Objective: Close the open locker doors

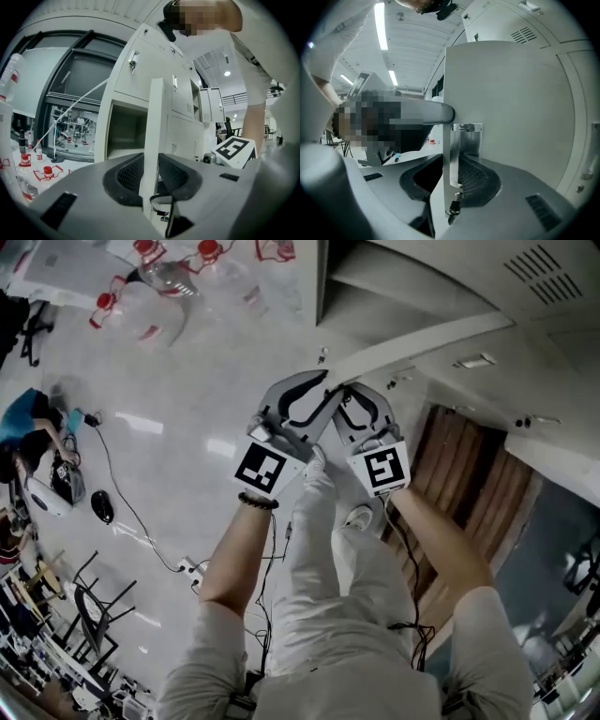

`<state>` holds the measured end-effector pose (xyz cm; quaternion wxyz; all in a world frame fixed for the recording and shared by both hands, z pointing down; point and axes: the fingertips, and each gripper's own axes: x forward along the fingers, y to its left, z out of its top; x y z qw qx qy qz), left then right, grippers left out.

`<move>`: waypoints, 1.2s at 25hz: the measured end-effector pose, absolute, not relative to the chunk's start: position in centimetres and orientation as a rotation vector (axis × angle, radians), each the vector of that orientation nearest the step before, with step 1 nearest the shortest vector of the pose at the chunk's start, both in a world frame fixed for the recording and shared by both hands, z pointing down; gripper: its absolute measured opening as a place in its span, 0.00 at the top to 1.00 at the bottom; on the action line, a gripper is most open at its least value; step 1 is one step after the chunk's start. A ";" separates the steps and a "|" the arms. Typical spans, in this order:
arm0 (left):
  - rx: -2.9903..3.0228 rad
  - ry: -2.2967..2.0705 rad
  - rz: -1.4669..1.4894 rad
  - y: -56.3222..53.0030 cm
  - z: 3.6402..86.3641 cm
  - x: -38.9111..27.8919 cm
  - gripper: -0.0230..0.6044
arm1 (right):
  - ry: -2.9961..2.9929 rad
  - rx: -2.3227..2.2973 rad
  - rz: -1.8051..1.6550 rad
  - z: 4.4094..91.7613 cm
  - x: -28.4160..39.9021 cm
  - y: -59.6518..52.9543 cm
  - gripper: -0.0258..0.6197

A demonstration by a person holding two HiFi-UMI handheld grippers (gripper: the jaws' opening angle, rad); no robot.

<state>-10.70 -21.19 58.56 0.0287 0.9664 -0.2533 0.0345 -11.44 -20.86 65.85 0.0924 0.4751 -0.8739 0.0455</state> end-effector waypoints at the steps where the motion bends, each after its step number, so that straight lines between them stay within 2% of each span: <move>1: 2.990 -0.788 0.101 -21.9 58.4 -11.0 0.82 | -2.598 1.420 0.143 65.8 -11.6 -21.5 0.79; 5: 2.946 -0.916 0.081 -24.5 58.7 -14.1 0.82 | -2.608 1.412 0.153 65.8 -12.1 -24.4 0.81; 7: 2.895 -0.993 0.143 -25.6 60.8 -16.0 0.89 | -2.613 1.409 0.156 65.8 -11.9 -25.8 0.82; 9: 2.865 -1.039 0.253 -26.3 63.8 -16.8 0.96 | -2.611 1.411 0.145 65.8 -11.4 -27.2 0.88; 13: 2.837 -1.060 0.365 -27.7 68.2 -15.2 0.96 | -2.575 1.460 0.086 65.7 -11.2 -30.1 0.89; 19: 2.768 -1.150 0.368 -32.6 71.6 -12.7 0.96 | -2.485 1.573 0.058 65.9 -10.7 -33.3 0.91; 30: 2.794 -1.135 0.391 -37.7 72.8 -9.7 0.96 | -2.378 1.724 0.032 65.9 -9.4 -37.0 0.92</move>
